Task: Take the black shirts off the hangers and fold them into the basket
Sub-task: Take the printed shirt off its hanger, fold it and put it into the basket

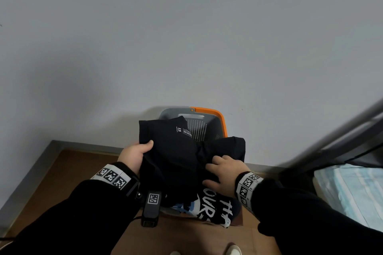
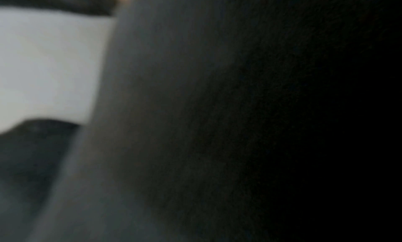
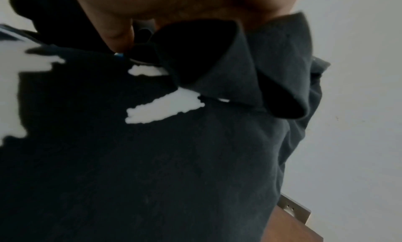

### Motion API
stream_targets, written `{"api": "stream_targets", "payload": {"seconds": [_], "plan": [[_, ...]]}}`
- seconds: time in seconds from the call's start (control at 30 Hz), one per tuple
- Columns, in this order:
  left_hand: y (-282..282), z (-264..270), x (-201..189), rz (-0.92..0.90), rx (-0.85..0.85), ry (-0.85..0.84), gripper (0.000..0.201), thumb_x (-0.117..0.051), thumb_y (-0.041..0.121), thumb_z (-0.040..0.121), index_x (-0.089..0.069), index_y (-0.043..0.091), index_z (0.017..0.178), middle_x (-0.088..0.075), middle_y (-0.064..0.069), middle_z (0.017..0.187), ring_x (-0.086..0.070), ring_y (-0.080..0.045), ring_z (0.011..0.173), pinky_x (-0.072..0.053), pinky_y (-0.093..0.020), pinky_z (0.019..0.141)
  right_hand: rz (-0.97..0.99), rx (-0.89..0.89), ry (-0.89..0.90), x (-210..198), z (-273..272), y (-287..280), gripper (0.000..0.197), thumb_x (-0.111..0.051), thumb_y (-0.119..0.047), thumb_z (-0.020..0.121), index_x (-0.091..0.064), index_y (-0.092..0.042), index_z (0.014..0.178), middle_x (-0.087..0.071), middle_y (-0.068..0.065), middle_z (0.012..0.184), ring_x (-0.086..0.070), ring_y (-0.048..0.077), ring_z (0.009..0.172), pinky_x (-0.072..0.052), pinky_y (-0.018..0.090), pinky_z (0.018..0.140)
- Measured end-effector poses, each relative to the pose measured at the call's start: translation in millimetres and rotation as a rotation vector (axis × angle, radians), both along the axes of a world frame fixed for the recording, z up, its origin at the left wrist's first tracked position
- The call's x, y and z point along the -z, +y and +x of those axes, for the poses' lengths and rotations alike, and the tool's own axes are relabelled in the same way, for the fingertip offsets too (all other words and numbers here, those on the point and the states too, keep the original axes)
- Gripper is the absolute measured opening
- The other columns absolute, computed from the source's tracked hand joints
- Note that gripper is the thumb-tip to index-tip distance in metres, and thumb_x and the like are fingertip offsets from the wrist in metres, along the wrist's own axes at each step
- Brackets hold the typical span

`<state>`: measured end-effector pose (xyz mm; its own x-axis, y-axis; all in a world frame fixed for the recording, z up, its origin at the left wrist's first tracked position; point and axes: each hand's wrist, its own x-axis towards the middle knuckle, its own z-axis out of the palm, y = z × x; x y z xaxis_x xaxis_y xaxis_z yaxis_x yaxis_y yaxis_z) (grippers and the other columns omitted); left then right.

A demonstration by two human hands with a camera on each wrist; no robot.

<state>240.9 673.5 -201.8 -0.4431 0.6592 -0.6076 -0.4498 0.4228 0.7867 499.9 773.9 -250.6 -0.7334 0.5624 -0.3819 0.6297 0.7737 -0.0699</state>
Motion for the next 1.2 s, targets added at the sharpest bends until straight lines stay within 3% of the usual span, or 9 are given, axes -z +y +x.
{"api": "stream_targets", "payload": {"seconds": [0.3, 0.53, 0.63, 0.73, 0.83, 0.93, 1.03, 1.1, 1.2], "plan": [[0.0, 2.9, -5.7, 0.085, -0.004, -0.069, 0.029, -0.056, 0.013, 0.095, -0.064, -0.001, 0.120, -0.069, -0.023, 0.116, -0.065, -0.040, 0.108, -0.048, -0.052, 0.099, -0.066, 0.056, 0.071, -4.5, -3.0, 1.5, 0.071, -0.043, -0.055, 0.089, -0.006, -0.049, 0.149, -0.052, -0.003, 0.134, -0.053, 0.025, 0.120, -0.050, 0.041, 0.091], [4.6, 25.2, -12.1, 0.164, 0.132, -0.053, 0.021, -0.049, 0.002, 0.097, -0.066, 0.003, 0.110, -0.073, -0.017, 0.100, -0.073, -0.026, 0.081, -0.061, -0.032, 0.067, -0.028, -0.100, -0.022, 4.0, 0.9, -4.2, 0.045, -0.047, -0.047, 0.089, -0.048, -0.045, 0.134, -0.034, -0.005, 0.146, -0.037, 0.022, 0.129, -0.033, 0.046, 0.101], [8.4, 27.2, -10.8, 0.177, 0.185, -0.033, 0.021, -0.052, 0.003, 0.096, -0.068, 0.003, 0.108, -0.076, -0.017, 0.100, -0.075, -0.028, 0.086, -0.060, -0.036, 0.074, -0.295, 0.162, 0.242, -0.4, 0.6, 0.8, 0.031, -0.051, -0.029, 0.090, -0.069, -0.036, 0.113, -0.053, -0.012, 0.133, -0.049, 0.012, 0.123, -0.038, 0.038, 0.105], [13.7, 28.9, -9.6, 0.175, 0.255, 0.061, 0.019, -0.056, 0.004, 0.095, -0.071, 0.003, 0.106, -0.074, -0.019, 0.106, -0.069, -0.038, 0.103, -0.052, -0.047, 0.096, -0.577, 0.602, 0.710, -16.7, -8.2, 0.4, 0.018, -0.056, -0.030, 0.092, -0.072, -0.024, 0.088, -0.071, -0.006, 0.093, -0.065, 0.009, 0.088, -0.054, 0.043, 0.092], [18.3, 36.5, -13.4, 0.187, 0.349, 0.155, 0.021, -0.067, 0.032, 0.090, -0.077, 0.014, 0.096, -0.076, -0.012, 0.102, -0.070, -0.032, 0.102, -0.049, -0.051, 0.101, -0.857, 0.806, 0.889, -35.2, -16.8, -5.5, 0.045, -0.043, -0.059, 0.088, -0.065, -0.023, 0.106, -0.071, 0.005, 0.104, -0.068, 0.019, 0.084, -0.056, 0.040, 0.069], [21.8, 43.8, -16.2, 0.175, 0.515, 0.213, 0.053, -0.063, 0.067, 0.075, -0.075, 0.020, 0.097, -0.076, -0.003, 0.105, -0.070, -0.023, 0.105, -0.047, -0.047, 0.099, -1.066, 0.843, 0.889, -40.5, -12.3, -7.5, 0.077, -0.034, -0.080, 0.076, -0.051, -0.035, 0.136, -0.065, 0.005, 0.123, -0.068, 0.026, 0.100, -0.059, 0.042, 0.068], [26.1, 53.8, -18.5, 0.182, 0.543, 0.257, 0.028, -0.060, 0.044, 0.079, -0.060, 0.018, 0.070, -0.064, 0.001, 0.074, -0.065, -0.020, 0.077, -0.049, -0.041, 0.079, -1.091, 0.776, 0.849, -40.6, 0.8, -9.7, 0.103, -0.044, -0.097, 0.055, -0.033, -0.050, 0.146, -0.058, -0.003, 0.134, -0.064, 0.029, 0.114, -0.059, 0.048, 0.073], [27.3, 63.4, -19.3, 0.206, 0.661, 0.322, 0.022, -0.057, 0.025, 0.088, -0.056, 0.022, 0.066, -0.050, 0.008, 0.072, -0.055, -0.011, 0.071, -0.043, -0.028, 0.070, -1.045, 0.739, 0.852, -43.5, 6.1, -13.4, 0.111, -0.051, -0.099, 0.045, -0.029, -0.054, 0.144, -0.056, -0.009, 0.132, -0.061, 0.024, 0.118, -0.059, 0.039, 0.076], [31.1, 74.6, -23.2, 0.254, 0.851, 0.458, 0.055, -0.050, 0.000, 0.092, -0.070, 0.043, 0.065, -0.046, 0.017, 0.081, -0.052, 0.004, 0.074, -0.039, -0.009, 0.067, -0.979, 0.759, 0.872, -42.4, 0.1, -12.0, 0.109, -0.071, -0.083, 0.051, -0.036, -0.038, 0.144, -0.062, -0.006, 0.129, -0.062, 0.015, 0.118, -0.056, 0.026, 0.086]]}}
